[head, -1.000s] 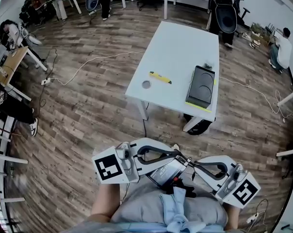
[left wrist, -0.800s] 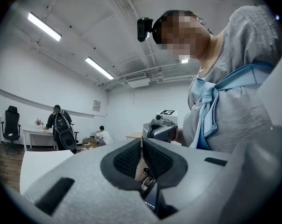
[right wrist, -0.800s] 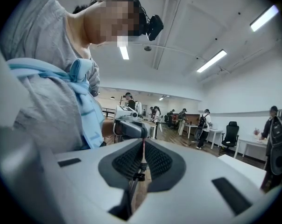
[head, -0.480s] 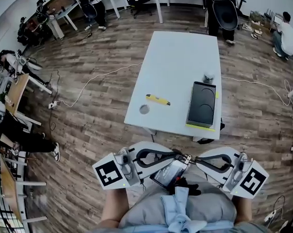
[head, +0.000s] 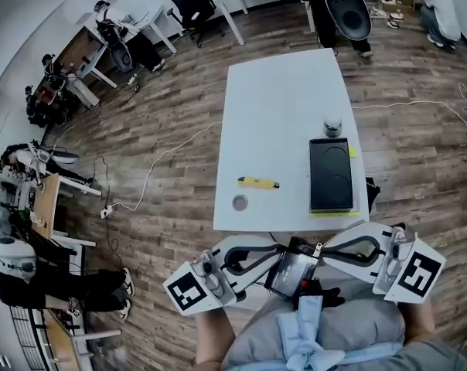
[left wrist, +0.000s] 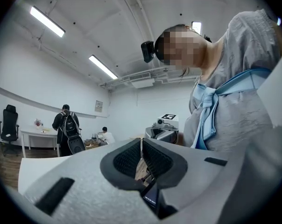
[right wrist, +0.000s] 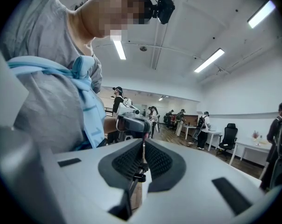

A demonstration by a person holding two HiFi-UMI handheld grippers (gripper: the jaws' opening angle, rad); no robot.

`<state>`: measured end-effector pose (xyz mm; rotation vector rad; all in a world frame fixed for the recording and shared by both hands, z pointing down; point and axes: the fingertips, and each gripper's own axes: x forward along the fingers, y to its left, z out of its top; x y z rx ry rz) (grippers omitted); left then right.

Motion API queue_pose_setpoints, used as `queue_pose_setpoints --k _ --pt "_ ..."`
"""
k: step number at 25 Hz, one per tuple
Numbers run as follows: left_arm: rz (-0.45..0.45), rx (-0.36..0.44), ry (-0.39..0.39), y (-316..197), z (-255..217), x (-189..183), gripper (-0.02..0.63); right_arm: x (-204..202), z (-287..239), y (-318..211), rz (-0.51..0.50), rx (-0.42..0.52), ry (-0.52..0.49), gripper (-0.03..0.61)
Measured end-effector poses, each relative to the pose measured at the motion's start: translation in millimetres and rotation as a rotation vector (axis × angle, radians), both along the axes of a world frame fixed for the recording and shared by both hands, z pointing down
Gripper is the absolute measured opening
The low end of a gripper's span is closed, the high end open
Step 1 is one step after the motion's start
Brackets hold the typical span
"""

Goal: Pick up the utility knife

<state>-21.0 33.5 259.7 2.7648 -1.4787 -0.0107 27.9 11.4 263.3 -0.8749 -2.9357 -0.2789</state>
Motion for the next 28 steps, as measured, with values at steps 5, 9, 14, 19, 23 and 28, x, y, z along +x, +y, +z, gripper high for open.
queue_pose_setpoints --k 5,9,14,19,23,28 --pt "0.021 -0.056 -0.025 -6.1 17.4 -29.9 0.018 -14.5 10.2 -7.6 0.049 -0.023 0.011 0.029" --pt "0.062 -0.114 -0.065 -11.6 26.9 -55.6 0.018 -36.7 7.3 -13.4 0.095 -0.024 0.011 0.029" --pt "0.159 -0.163 -0.083 -16.2 31.9 -77.7 0.018 -64.8 1.6 -13.5 0.157 -0.055 0.006 0.029" --pt "0.213 -0.2 -0.131 -19.0 50.1 -107.7 0.018 -84.2 6.5 -10.2 0.243 -0.048 0.012 0.031" --pt "0.239 -0.23 -0.151 -28.6 72.3 -129.2 0.018 -88.7 13.9 -9.6 0.325 -0.049 0.021 0.029" --pt "0.3 -0.266 -0.152 -45.5 101.2 -134.0 0.018 -75.8 24.7 -14.6 0.43 -0.06 0.039 0.029"
